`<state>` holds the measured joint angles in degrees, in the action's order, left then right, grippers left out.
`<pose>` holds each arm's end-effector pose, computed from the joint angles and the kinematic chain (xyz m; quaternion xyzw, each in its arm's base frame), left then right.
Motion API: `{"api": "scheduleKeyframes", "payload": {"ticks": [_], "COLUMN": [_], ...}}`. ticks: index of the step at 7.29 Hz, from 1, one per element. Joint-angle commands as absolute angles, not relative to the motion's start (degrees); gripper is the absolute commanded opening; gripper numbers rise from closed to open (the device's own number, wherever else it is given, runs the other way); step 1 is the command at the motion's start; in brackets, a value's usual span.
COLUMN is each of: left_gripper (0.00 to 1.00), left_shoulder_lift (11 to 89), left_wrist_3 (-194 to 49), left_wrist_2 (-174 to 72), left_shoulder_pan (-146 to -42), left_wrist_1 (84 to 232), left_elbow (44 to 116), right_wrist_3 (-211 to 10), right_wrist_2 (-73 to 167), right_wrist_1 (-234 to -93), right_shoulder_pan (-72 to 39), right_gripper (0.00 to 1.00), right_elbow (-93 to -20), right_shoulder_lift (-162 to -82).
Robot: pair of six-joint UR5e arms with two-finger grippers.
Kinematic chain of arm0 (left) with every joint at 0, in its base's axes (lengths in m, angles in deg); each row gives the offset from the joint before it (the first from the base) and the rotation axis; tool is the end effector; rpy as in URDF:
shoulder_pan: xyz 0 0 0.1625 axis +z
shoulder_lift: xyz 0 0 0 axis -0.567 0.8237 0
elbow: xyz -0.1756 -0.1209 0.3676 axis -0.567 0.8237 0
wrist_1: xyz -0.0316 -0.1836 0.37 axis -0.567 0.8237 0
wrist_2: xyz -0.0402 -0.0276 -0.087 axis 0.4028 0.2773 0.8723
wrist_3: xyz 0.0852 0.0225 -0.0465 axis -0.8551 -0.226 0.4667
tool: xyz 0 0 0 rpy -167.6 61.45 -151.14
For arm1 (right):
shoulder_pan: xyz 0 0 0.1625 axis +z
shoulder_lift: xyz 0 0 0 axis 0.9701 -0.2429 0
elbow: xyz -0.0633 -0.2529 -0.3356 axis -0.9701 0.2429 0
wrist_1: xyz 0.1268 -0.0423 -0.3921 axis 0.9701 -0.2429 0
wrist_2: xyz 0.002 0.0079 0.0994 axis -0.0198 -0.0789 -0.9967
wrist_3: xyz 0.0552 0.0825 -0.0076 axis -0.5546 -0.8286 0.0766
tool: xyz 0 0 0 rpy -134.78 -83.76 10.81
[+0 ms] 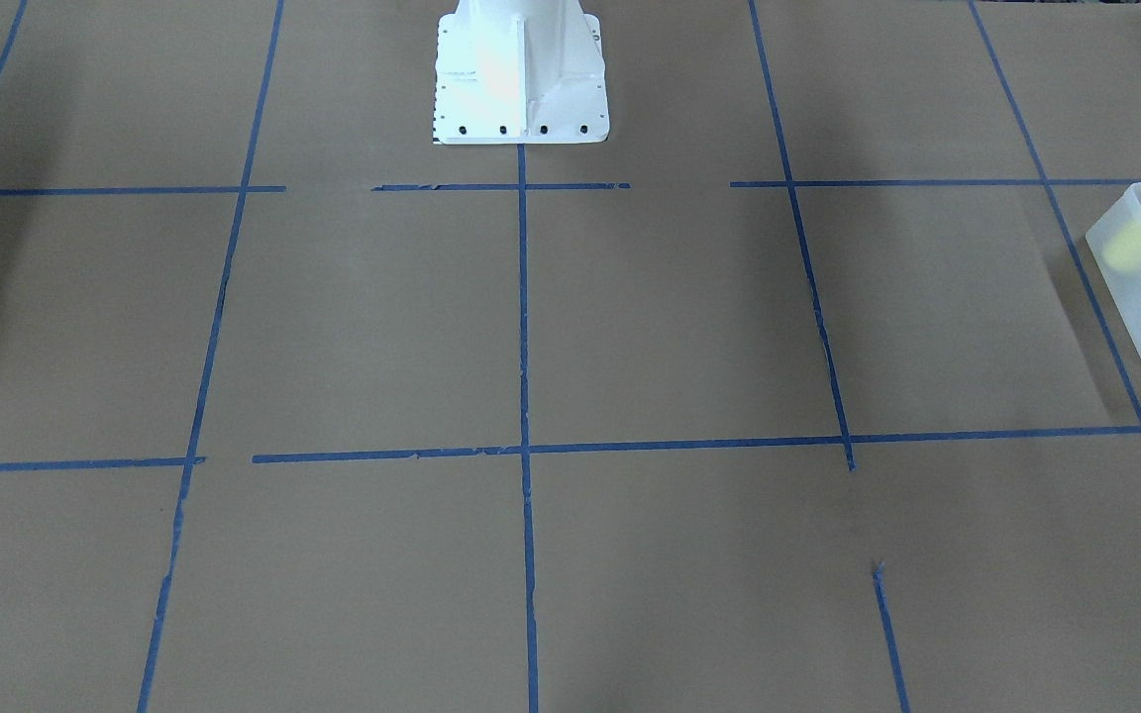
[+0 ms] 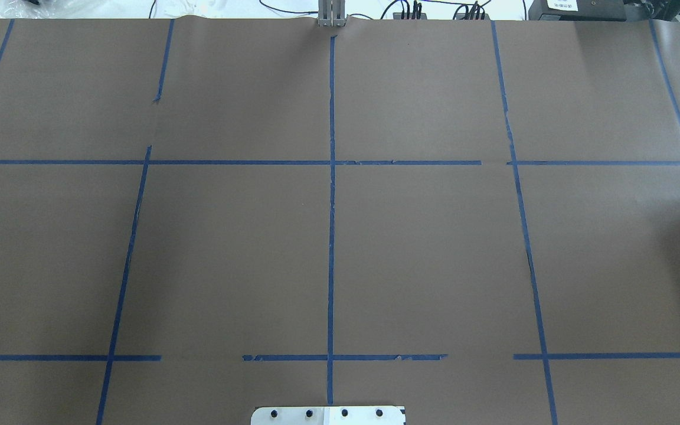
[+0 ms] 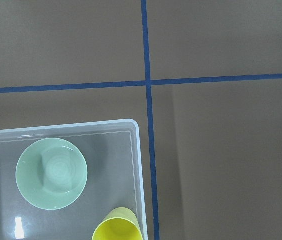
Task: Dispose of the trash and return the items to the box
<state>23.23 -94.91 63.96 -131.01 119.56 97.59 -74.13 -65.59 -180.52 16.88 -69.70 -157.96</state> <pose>-0.1093 -0.4232 0.5757 0.0462 0.3927 0.0091 0.9184 0.0800 -0.3684 0.6449 0.0155 -0.3905 -0.0448 0.9194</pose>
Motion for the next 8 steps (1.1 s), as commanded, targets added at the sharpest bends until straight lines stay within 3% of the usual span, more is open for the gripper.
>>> {"api": "scheduleKeyframes", "payload": {"ticks": [1, 8], "left_gripper": [1.0, 1.0], "left_shoulder_lift": [23.09, 20.54], "left_wrist_3": [-94.98, -94.89], "left_wrist_2": [63.96, 63.96], "left_shoulder_pan": [-131.22, -131.22], "left_wrist_1": [119.47, 119.38], "left_elbow": [97.38, 97.38], "right_wrist_3": [-74.23, -74.14], "right_wrist_2": [-65.56, -65.56], "right_wrist_1": [-180.52, -180.61], "right_shoulder_pan": [16.87, 16.87], "right_gripper": [1.0, 1.0], "right_elbow": [-69.56, -69.38], "right_shoulder_lift": [-157.98, -158.33]}}
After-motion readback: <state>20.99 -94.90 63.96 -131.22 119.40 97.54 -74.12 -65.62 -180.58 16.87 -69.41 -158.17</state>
